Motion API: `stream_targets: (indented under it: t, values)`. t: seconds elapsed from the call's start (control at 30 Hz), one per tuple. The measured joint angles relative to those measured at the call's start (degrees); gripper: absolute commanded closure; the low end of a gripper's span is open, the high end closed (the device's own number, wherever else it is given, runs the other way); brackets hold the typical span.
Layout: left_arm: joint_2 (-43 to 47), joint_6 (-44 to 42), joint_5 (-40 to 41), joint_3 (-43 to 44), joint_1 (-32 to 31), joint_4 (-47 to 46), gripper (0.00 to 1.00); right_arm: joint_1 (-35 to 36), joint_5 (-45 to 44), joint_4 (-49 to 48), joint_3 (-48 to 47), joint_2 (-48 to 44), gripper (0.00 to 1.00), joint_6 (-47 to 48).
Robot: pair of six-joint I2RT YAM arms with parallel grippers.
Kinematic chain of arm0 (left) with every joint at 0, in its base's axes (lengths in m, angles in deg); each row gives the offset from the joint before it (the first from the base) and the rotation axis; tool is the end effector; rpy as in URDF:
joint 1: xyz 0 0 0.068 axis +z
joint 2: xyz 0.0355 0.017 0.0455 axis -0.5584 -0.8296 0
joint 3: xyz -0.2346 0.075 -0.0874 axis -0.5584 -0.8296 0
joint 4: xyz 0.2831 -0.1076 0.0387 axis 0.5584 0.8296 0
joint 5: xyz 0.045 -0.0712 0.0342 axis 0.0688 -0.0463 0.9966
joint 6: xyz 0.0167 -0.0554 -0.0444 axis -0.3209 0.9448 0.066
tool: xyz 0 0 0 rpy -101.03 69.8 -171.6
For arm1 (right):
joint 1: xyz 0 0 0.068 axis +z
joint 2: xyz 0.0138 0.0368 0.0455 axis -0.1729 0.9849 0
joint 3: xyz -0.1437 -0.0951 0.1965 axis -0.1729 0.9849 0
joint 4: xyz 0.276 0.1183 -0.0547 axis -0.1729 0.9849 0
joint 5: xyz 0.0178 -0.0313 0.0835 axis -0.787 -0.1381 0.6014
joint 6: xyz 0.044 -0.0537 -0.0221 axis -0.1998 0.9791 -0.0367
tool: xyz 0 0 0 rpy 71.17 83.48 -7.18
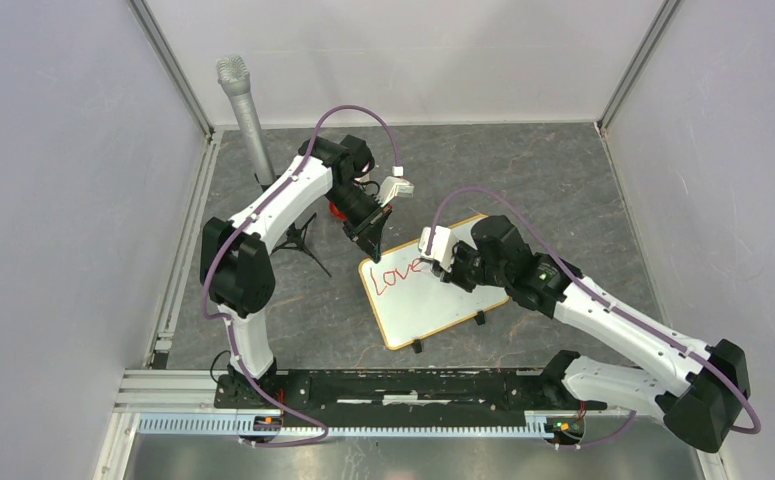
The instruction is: Write a sentence on the whiteboard
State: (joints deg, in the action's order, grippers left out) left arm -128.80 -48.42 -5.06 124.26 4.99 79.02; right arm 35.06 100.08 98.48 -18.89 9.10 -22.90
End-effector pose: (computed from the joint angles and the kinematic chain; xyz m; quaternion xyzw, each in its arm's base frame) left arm 0.3308 -0.2295 0.2490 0.4737 0.8035 -0.3600 0.0216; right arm 0.2030 0.2220 0.2508 -0.5422 0.7003 0.1798 0.4282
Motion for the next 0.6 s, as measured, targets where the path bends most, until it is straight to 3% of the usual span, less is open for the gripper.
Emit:
stream_targets:
  t: [0.6]
  values:
    - [0.0,0.0,-0.1,0.0,0.0,0.0,0.97,-0.5,-1.7,5.7,-2.6,-0.4,1.0,1.0]
